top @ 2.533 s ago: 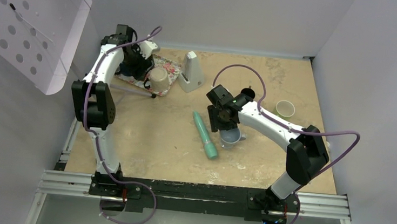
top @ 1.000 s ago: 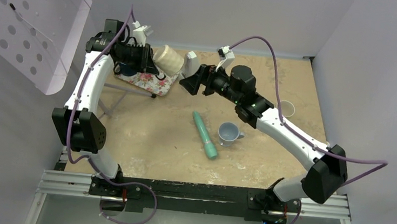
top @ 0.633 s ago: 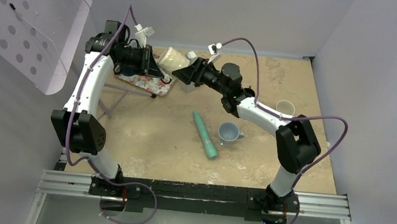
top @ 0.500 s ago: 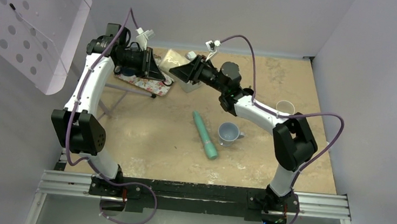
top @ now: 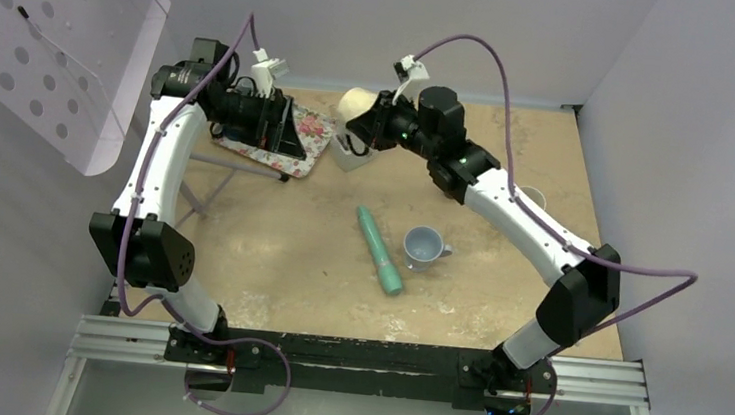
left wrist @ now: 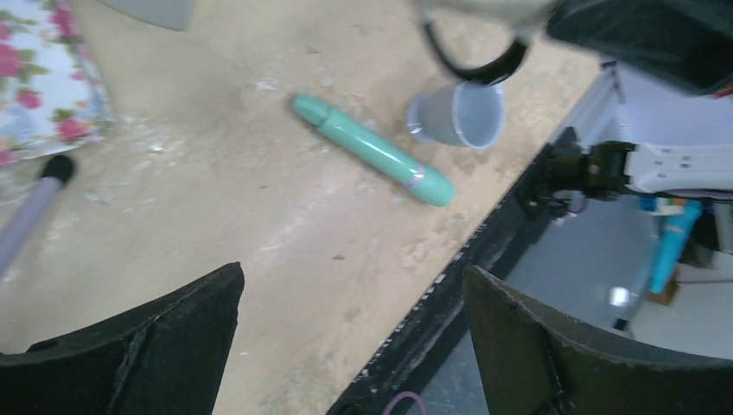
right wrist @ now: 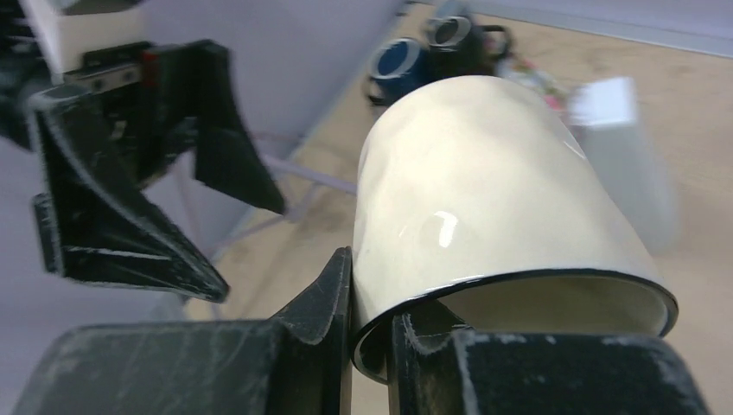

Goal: Turn the mug right side up

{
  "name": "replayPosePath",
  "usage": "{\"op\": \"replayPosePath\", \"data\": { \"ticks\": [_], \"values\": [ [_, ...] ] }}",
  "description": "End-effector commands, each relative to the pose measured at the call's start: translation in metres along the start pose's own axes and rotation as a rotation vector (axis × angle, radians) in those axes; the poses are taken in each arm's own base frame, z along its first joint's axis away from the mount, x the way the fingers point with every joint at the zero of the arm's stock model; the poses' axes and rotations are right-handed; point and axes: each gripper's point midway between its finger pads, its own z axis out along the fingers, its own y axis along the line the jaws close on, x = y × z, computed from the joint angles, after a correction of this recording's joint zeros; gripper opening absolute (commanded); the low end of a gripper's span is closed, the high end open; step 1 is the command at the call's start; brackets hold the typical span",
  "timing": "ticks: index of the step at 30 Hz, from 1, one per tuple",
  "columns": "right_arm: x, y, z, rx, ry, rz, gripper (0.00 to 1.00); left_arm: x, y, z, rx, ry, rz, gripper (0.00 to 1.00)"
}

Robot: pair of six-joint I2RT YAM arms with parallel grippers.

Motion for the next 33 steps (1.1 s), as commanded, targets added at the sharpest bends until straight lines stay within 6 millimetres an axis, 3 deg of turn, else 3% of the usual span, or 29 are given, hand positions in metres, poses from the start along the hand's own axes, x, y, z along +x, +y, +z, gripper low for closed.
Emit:
{"op": "replayPosePath", "data": {
  "ticks": [1,6,10,14,16,18,21,27,33],
  "values": [
    [-0.048,-0.052,-0.068,0.446,0.064,-0.240,0.00,-0.017,0.039,-0.020,-0.275,-0.031,0.121,1.00],
    [-0.049,-0.116,-0.160,0.879,0.207,-0.211,0.00,-0.020,0.070,-0.027,-0.431,-0.010,0.133,1.00],
    [-0.037,-0.157,-0.231,1.050,0.246,-0.098,0.00,-0.015,0.079,-0.023,-0.447,0.012,0.121,1.00],
    [-0.044,-0.199,-0.302,1.237,0.174,-0.025,0.00,-0.012,0.082,-0.019,-0.439,0.023,0.111,1.00],
    [-0.048,-0.223,-0.332,1.309,0.139,0.016,0.00,-0.012,0.082,-0.018,-0.436,0.023,0.114,1.00],
    [-0.048,-0.244,-0.349,1.346,0.137,0.035,0.00,-0.011,0.083,-0.018,-0.436,0.026,0.116,1.00],
    [-0.060,-0.271,-0.354,1.365,0.116,0.018,0.00,-0.008,0.084,-0.017,-0.436,0.036,0.120,1.00],
    [-0.098,-0.324,-0.308,1.294,0.140,-0.039,0.00,-0.001,0.085,-0.013,-0.430,0.053,0.105,1.00],
    [-0.089,-0.396,-0.279,1.332,0.219,-0.041,0.00,0.008,0.088,-0.014,-0.447,0.075,0.097,1.00]
  ]
}}
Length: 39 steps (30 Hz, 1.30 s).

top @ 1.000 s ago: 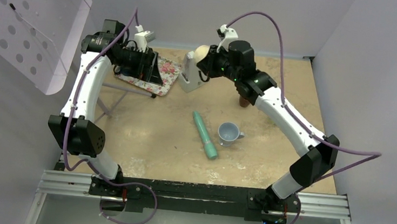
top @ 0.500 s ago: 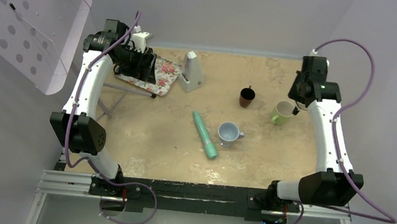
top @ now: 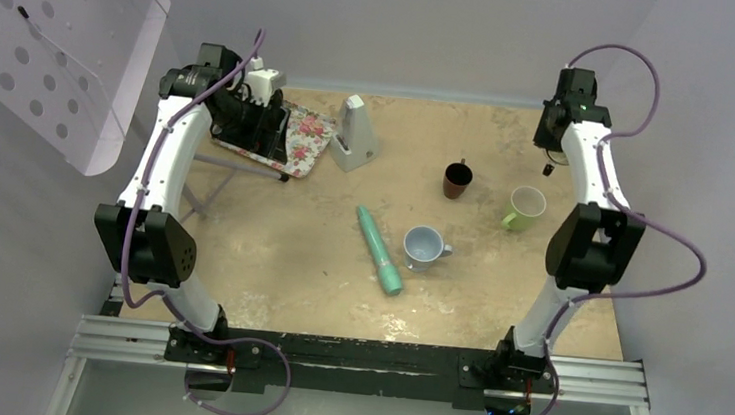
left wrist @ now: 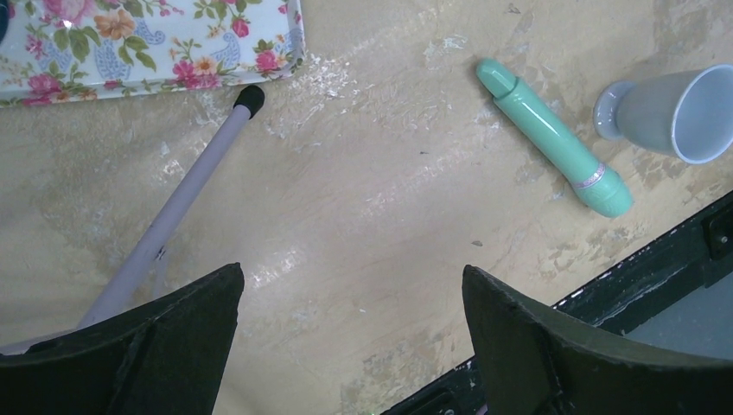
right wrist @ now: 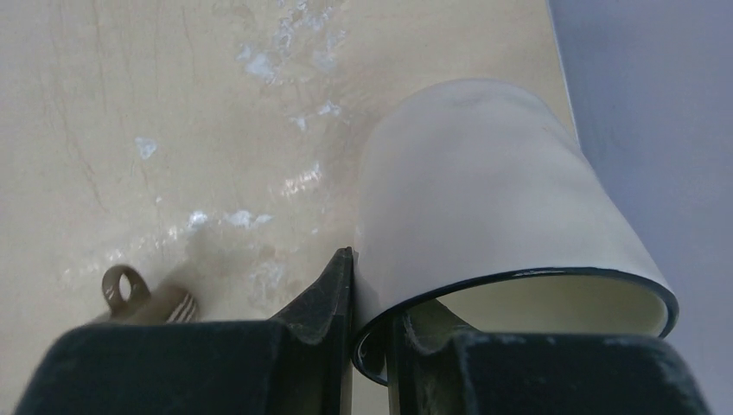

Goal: Turn the mug right side up

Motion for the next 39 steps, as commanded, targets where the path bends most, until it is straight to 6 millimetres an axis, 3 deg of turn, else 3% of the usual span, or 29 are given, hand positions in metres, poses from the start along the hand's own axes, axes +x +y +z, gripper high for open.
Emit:
{"op": "replayPosePath", "data": {
  "ticks": [1,7,9,14,20,25,32,36,39],
  "values": [
    [-0.049,0.007,0.026,0.008,-0.120,-0.039,0.00,0.000,0.003,-0.001,-0.022,-0.010,0.025,1.00],
    [-0.080,0.015,0.072,0.027,-0.140,-0.090,0.00,0.001,0.006,0.002,-0.026,0.001,0.014,1.00],
    [-0.078,0.024,0.089,-0.007,-0.116,-0.090,0.00,0.004,0.007,0.003,-0.031,0.010,0.009,1.00],
    [-0.052,0.045,0.123,-0.086,-0.037,-0.070,0.00,0.007,0.015,0.006,-0.069,0.024,0.011,1.00],
    [-0.046,0.053,0.134,-0.117,-0.024,-0.061,0.00,0.001,0.022,0.011,-0.083,0.025,0.027,1.00],
    [-0.036,0.060,0.144,-0.147,-0.001,-0.061,0.14,-0.014,0.048,0.013,-0.179,0.029,0.086,1.00],
    [-0.033,0.067,0.158,-0.177,0.008,-0.061,0.14,-0.038,0.081,0.027,-0.274,0.051,0.128,1.00],
    [-0.034,0.069,0.161,-0.188,0.003,-0.071,0.23,-0.057,0.092,0.039,-0.285,0.025,0.133,1.00],
    [-0.038,0.068,0.160,-0.187,-0.007,-0.078,0.43,-0.073,0.101,0.050,-0.302,-0.010,0.128,1.00]
  ]
}}
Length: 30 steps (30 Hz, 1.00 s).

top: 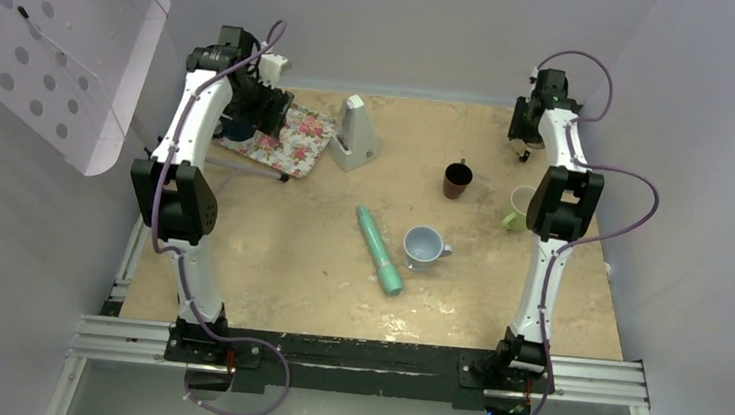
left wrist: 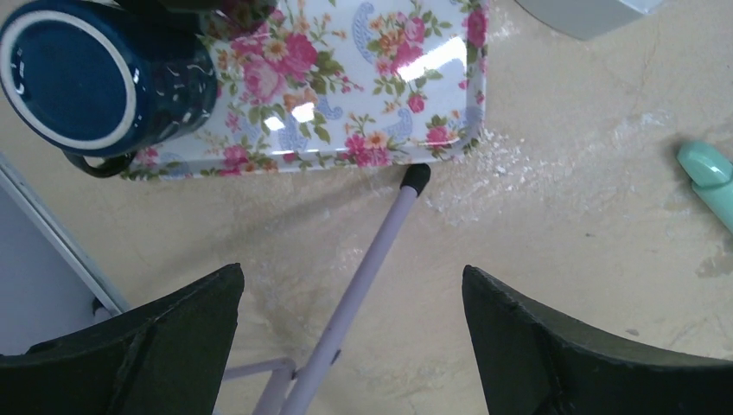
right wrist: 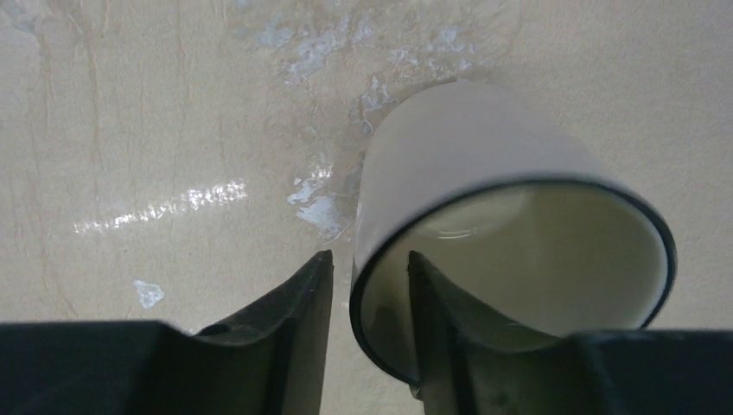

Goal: Turn the mug right side up

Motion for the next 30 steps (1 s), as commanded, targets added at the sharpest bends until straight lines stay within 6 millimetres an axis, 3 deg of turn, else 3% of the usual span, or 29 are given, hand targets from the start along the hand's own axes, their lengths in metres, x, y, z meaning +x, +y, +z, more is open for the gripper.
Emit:
{"op": "replayPosePath", "data": {
  "ticks": [1,6,10,14,18,24,30],
  "values": [
    [-0.038,0.002,-0.016,-0.022,-0.109,-0.012,0.48,-0.038,0.020,0.002,-0.071,-0.109,0.016,1.00],
    [-0.063,-0.003,-0.044,0.005,-0.184,-0.019,0.63,-0.073,0.040,0.019,-0.139,-0.223,0.014,1.00],
    [-0.078,-0.004,-0.080,0.015,-0.249,-0.021,0.74,-0.095,0.059,0.045,-0.191,-0.262,-0.038,1.00],
    [-0.076,0.001,-0.105,0.021,-0.280,-0.035,0.79,-0.118,0.086,0.069,-0.296,-0.324,-0.081,1.00],
    [-0.069,0.007,-0.123,0.029,-0.282,-0.054,0.81,-0.140,0.093,0.084,-0.295,-0.406,-0.057,1.00],
    [-0.053,0.030,-0.146,-0.006,-0.285,-0.090,0.81,-0.127,0.078,0.115,-0.174,-0.364,-0.040,0.99],
    [-0.043,0.054,-0.160,-0.040,-0.296,-0.136,0.81,-0.109,0.072,0.127,-0.145,-0.314,-0.030,0.78]
  ]
}}
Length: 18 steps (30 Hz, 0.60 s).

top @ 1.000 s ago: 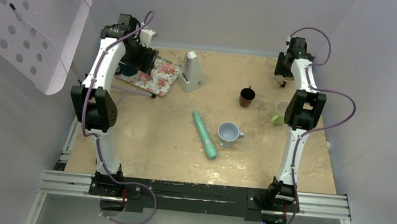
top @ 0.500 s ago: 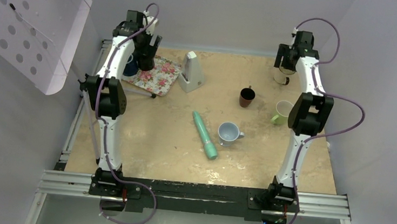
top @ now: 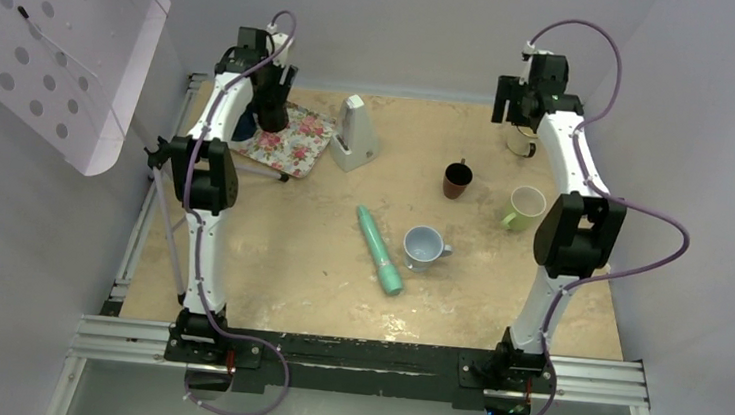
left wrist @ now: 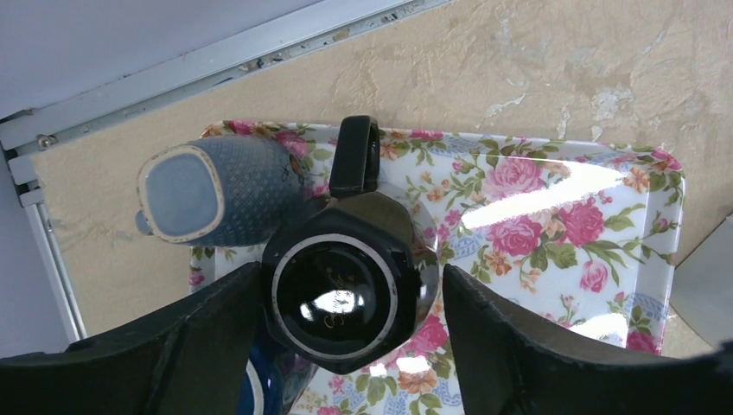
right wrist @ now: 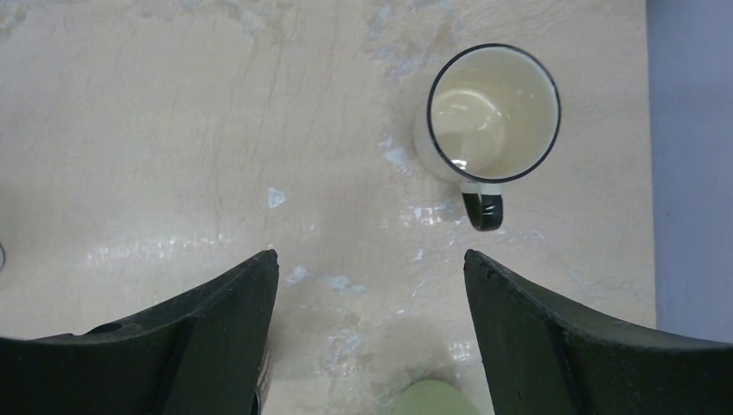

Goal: Turn the mug right side up

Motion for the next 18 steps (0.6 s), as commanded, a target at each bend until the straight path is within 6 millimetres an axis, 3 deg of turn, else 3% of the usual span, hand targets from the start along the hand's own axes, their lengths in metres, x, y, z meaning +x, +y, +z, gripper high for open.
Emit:
{"op": "replayPosePath", "data": {
  "ticks": [1,4,10,14,15,16,18],
  "values": [
    [-0.010,0.014,-0.017,-0.015,-0.050,-0.041,0.81,0.001,-0.017,-0.004,0.087,-0.015,0.012,0.73],
    [-0.005,0.019,-0.024,-0.022,-0.044,-0.050,0.81,0.014,-0.031,-0.015,0.159,0.011,0.047,0.58],
    [-0.001,0.030,-0.040,-0.056,-0.063,-0.060,0.81,0.045,-0.066,-0.054,0.336,0.001,0.169,0.58],
    [0.002,0.034,-0.052,-0.061,-0.078,-0.063,0.81,0.075,-0.076,-0.075,0.409,0.067,0.264,0.77],
    [0.003,0.036,-0.053,-0.066,-0.080,-0.059,0.81,0.083,-0.079,-0.078,0.430,0.091,0.284,0.92],
    [0.006,0.037,-0.055,-0.071,-0.077,-0.054,0.82,0.089,-0.080,-0.079,0.443,0.105,0.302,0.99],
    [0.010,0.044,-0.059,-0.085,-0.075,-0.051,0.81,0.096,-0.082,-0.080,0.454,0.111,0.331,1.00]
  ]
}}
